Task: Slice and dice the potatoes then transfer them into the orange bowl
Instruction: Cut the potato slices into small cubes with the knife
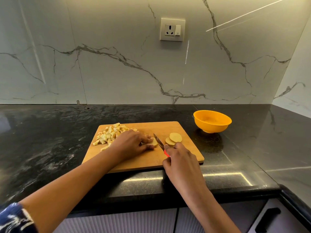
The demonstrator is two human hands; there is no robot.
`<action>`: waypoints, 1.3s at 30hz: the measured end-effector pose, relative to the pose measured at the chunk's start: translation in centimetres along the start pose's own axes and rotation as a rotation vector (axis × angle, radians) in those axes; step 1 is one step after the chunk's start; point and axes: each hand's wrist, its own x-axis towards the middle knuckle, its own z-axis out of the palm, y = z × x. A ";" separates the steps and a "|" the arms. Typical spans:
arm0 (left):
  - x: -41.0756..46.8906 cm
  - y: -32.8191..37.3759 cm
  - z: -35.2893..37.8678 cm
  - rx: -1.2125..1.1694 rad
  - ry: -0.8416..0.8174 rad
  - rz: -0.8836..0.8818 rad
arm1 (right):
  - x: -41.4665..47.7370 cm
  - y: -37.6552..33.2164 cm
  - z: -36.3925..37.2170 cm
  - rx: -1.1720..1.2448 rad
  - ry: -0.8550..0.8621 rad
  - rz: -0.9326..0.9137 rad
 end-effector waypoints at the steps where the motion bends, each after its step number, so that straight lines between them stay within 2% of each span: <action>1: 0.0 0.1 0.0 -0.002 0.005 -0.003 | 0.0 -0.1 -0.1 -0.004 -0.005 -0.005; 13: 0.1 0.1 0.1 -0.042 0.081 -0.021 | 2.1 -2.0 0.6 -0.146 -0.143 -0.016; 19: 0.0 -0.1 0.4 -0.086 0.090 -0.044 | -1.1 -1.3 -0.1 -0.116 -0.123 -0.057; 27: -0.5 -0.9 0.7 -0.130 0.055 -0.110 | 1.4 -0.4 -0.1 -0.045 -0.088 0.011; 39: -0.4 -1.4 0.8 -0.140 0.097 -0.034 | 1.2 -1.3 -0.4 -0.045 -0.073 -0.021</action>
